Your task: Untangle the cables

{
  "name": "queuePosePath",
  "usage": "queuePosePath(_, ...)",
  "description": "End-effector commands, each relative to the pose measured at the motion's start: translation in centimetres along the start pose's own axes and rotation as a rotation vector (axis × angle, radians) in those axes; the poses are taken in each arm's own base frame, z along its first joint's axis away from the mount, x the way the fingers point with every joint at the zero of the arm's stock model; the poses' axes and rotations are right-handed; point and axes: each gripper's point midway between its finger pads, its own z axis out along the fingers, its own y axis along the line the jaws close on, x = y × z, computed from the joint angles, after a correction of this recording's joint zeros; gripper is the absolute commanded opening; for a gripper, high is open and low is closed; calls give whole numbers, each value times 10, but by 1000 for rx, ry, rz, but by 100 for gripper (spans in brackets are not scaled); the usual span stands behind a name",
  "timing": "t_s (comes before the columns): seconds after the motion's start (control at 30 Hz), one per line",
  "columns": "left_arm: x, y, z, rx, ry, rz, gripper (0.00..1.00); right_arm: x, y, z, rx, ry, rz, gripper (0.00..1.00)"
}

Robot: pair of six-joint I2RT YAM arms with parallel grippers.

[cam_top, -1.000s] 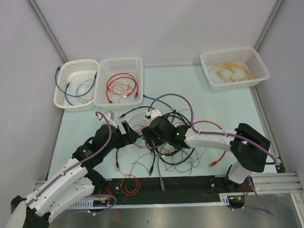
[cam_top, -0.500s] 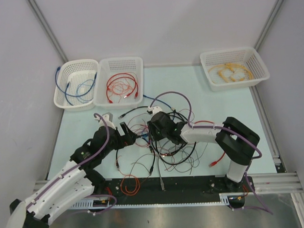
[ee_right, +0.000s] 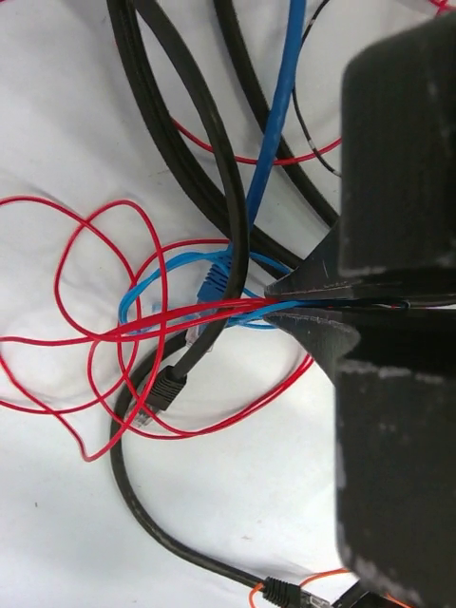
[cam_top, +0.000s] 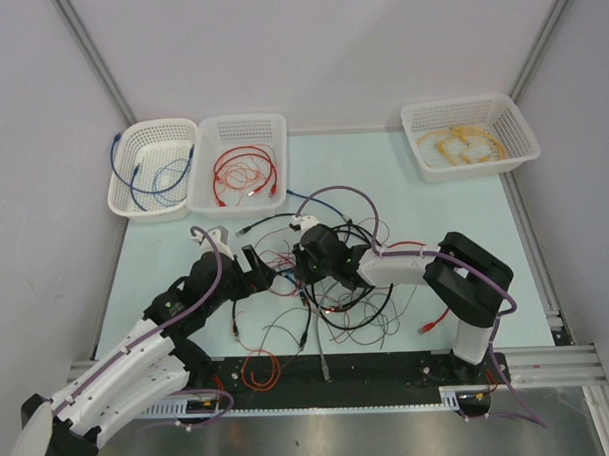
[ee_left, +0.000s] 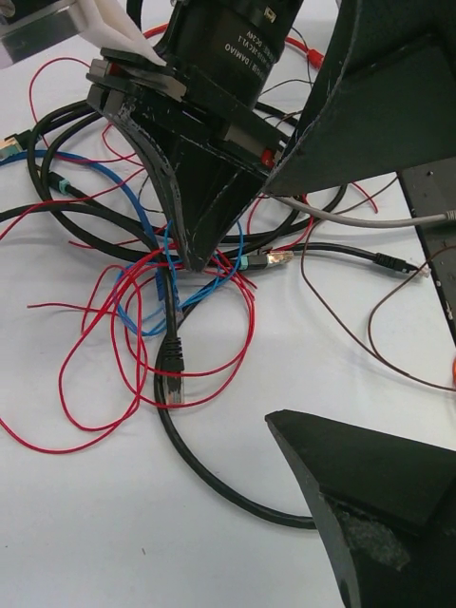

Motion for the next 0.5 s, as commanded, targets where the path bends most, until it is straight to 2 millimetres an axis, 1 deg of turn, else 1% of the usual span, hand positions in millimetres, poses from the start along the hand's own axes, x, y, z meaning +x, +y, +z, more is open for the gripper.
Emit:
queuePosePath(0.0, -7, -5, -3, 22, -33, -8, 99, -56, 15, -38, 4, -161, -38, 0)
queuePosePath(0.07, -12, -7, -4, 27, -49, 7, 100, -80, 20, -68, 4, -232, -63, 0)
queuePosePath(0.1, -18, -11, -6, 33, -66, 8, 99, -108, 27, -103, -11, -327, -56, 0)
queuePosePath(0.13, -24, -15, -7, 41, -83, 12, 100, -110, 23, -120, 8, -324, -69, 0)
queuePosePath(0.17, -28, -17, -7, 46, -91, 30, 99, -118, 24, -137, 13, -347, -75, 0)
queuePosePath(0.2, -35, -24, -10, 62, -111, 34, 100, -135, 26, -160, 23, -398, -76, 0)
queuePosePath(0.23, -42, -31, -10, 89, -130, 44, 100, -138, 25, -187, 33, -410, -86, 0)
queuePosePath(0.3, -52, -44, -12, 127, -156, 50, 100, -152, 24, -221, 57, -454, -111, 0)
queuePosePath(0.33, -60, -53, -13, 160, -185, 47, 100, -147, 19, -239, 78, -441, -116, 0)
queuePosePath(0.37, -63, -57, -12, 171, -191, 57, 100, -146, 16, -247, 91, -437, -122, 0)
queuePosePath(0.4, -71, -65, -15, 192, -211, 56, 100, -148, 15, -259, 102, -447, -117, 0)
queuePosePath(0.43, -80, -73, -18, 215, -238, 62, 100, -140, 10, -265, 120, -419, -114, 0)
queuePosePath(0.47, -85, -77, -17, 216, -248, 68, 100, -140, 10, -277, 116, -433, -105, 0)
